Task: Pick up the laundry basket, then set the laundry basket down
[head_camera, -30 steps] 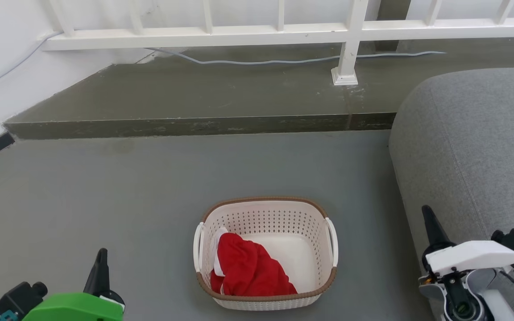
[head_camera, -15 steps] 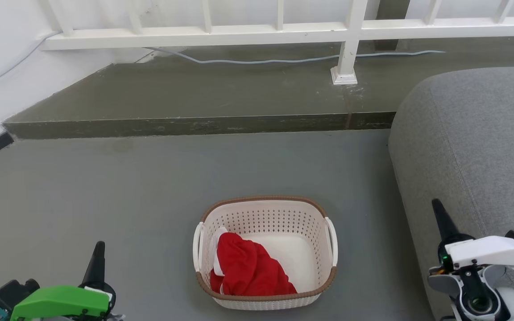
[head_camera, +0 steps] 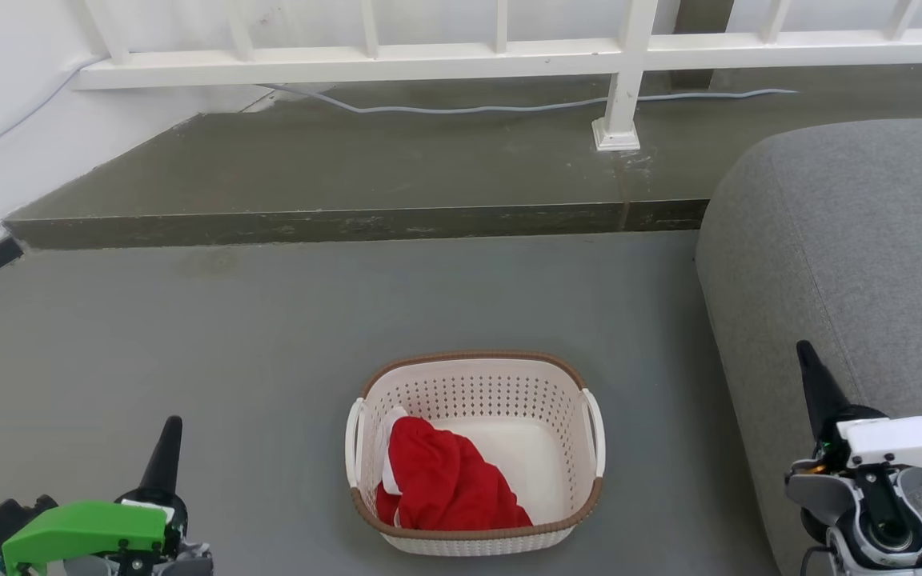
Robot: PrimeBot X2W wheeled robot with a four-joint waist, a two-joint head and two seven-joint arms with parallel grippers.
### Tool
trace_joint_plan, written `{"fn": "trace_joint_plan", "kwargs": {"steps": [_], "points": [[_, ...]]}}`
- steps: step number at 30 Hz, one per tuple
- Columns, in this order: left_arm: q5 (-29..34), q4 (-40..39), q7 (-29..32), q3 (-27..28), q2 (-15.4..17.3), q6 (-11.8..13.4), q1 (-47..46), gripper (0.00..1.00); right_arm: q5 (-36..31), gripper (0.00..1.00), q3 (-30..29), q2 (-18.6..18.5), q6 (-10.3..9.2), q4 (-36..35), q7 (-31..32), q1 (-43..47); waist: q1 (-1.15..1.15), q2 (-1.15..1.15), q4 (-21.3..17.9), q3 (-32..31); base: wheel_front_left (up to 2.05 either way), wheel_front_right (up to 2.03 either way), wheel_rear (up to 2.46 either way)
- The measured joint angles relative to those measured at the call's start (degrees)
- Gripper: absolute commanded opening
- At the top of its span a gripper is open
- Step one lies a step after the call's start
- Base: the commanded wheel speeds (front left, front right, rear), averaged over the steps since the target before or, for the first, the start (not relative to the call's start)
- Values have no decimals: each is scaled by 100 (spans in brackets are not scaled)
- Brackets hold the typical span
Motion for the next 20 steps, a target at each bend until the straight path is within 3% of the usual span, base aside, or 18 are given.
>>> {"fn": "trace_joint_plan", "kwargs": {"steps": [16, 20], "points": [[-1330, 193, 275, 177, 9, -245, -280, 0, 1217, 0, -392, 3, 234, 26, 283, -143, 0, 0, -11, 11, 0, 0, 0], [-1340, 205, 275, 181, 9, -246, -313, 0, 1241, 0, -410, 3, 235, 31, 283, -171, 0, 0, -11, 11, 0, 0, 0]]}}
